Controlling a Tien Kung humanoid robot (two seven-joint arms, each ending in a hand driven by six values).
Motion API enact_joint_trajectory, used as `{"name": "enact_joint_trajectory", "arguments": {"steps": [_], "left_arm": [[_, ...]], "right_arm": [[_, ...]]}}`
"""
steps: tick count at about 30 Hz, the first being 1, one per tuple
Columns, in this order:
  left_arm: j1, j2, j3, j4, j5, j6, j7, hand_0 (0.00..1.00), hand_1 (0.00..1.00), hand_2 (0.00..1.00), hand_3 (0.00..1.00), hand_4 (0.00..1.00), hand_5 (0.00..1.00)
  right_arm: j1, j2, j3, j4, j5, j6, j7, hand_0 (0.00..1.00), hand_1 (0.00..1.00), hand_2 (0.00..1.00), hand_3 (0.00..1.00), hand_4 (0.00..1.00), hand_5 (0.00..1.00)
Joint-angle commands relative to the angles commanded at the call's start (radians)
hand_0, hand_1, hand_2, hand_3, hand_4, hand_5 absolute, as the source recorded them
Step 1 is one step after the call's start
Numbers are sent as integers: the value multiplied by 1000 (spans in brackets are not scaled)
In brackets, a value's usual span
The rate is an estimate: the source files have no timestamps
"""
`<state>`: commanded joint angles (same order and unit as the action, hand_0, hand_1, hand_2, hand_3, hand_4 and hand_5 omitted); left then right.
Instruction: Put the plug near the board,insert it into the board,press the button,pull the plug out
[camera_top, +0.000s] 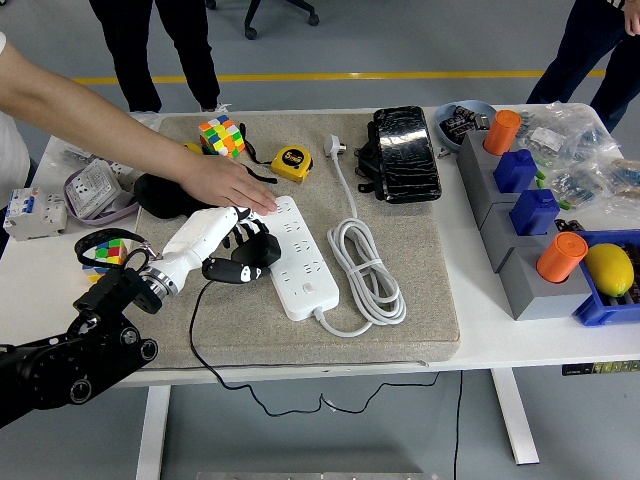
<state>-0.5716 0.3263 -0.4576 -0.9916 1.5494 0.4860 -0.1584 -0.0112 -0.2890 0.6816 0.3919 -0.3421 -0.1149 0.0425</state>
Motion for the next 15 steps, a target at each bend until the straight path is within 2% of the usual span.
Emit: {"name": "enact_joint_trajectory", "arguments": {"steps": [15], "left_arm": [[-3,-2,6,11,-2,5,1,281,422,459,549,791,2]], "right_arm": [[1,-1,4,2,-3,0,0,579,657,643,549,930,500]]}}
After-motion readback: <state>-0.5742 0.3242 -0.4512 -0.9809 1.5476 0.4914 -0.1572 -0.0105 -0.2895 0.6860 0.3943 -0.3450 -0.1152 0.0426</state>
